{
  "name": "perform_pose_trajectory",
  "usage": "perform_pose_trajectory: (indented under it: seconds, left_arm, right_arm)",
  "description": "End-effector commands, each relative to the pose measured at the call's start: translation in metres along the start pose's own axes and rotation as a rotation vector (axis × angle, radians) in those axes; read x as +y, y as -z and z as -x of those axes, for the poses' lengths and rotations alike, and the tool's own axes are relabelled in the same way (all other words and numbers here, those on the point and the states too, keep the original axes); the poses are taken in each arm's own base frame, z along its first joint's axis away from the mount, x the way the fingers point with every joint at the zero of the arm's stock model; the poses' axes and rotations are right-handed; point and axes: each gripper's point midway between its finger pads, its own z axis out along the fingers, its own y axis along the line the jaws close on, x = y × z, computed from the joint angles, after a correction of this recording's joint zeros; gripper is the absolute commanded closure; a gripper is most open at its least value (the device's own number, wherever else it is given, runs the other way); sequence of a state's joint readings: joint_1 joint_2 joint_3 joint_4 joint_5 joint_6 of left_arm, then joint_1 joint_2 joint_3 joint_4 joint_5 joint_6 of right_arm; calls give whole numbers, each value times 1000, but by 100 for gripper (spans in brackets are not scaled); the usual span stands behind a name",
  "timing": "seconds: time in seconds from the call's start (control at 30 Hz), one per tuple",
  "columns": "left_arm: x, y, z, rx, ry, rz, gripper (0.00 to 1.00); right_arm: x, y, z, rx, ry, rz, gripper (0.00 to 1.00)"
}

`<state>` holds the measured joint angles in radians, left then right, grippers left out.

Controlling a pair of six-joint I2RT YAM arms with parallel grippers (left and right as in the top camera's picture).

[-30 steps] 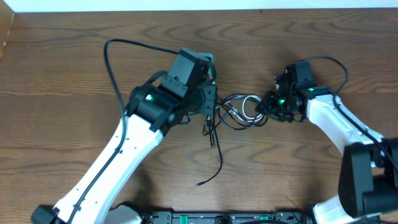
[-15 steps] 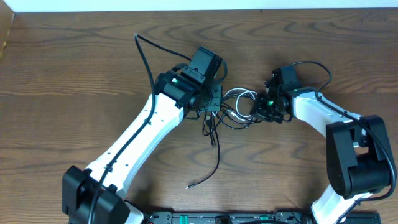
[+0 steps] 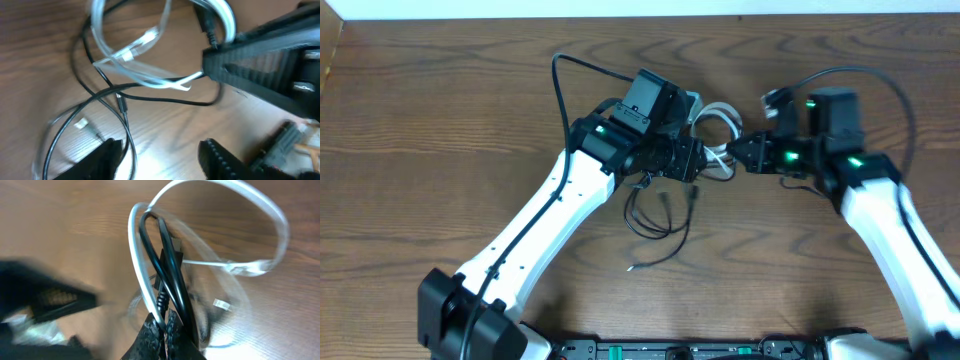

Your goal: Untangle cables

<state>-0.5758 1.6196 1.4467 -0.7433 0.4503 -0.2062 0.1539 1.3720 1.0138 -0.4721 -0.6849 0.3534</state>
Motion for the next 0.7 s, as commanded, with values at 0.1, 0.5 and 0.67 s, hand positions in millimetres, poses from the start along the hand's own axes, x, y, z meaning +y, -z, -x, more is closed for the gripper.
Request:
perform_pose_trajectory:
  seconds: [0.1,0.5,0.67]
  left_arm:
    - [-36,18,8,-43,-120,-176,41]
    - [-28,12,36,-147,-132,-115,36]
    - [-19,-5,33,-110,-110,-105,36]
  right_arm:
    - [47,48,-5,-64,113,87,99]
    - [56,52,-10,-45,2,129,99]
    - [81,59,-10,-20,14,272,99]
